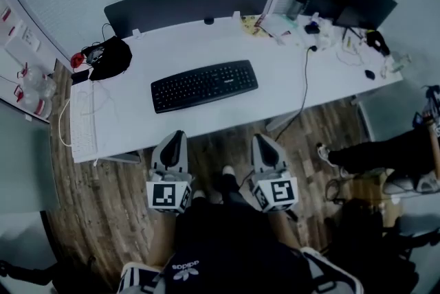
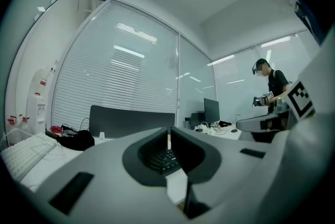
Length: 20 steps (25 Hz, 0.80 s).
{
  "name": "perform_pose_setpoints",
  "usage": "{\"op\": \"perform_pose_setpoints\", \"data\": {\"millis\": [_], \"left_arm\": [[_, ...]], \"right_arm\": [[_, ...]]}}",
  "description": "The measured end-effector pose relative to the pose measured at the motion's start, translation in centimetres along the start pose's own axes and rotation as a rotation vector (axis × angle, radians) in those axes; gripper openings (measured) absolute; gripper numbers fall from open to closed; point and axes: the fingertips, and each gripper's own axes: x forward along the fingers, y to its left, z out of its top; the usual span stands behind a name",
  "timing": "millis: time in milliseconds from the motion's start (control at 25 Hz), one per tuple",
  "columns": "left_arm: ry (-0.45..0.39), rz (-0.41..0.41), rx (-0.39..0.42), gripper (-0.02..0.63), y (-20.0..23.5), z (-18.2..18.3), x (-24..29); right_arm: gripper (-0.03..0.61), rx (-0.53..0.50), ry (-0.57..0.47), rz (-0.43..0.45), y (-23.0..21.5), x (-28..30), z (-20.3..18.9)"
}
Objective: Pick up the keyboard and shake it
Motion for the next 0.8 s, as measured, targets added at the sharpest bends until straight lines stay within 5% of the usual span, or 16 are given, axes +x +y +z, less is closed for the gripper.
{"op": "perform_pose_setpoints", "data": {"millis": [320, 800], "left_arm": [[-0.070, 0.105, -0.013, 0.019, -1.2, 2.2, 5.9], [-0.053, 0.235, -0.014, 0.018, 0.4, 1.8, 8.1]], "right_arm": [[0.006, -0.036, -0.086, 0.102, -6.4, 6.0, 3.7], [0.006, 0.001, -0.041, 0.142, -10.7, 9.9, 3.1]]}}
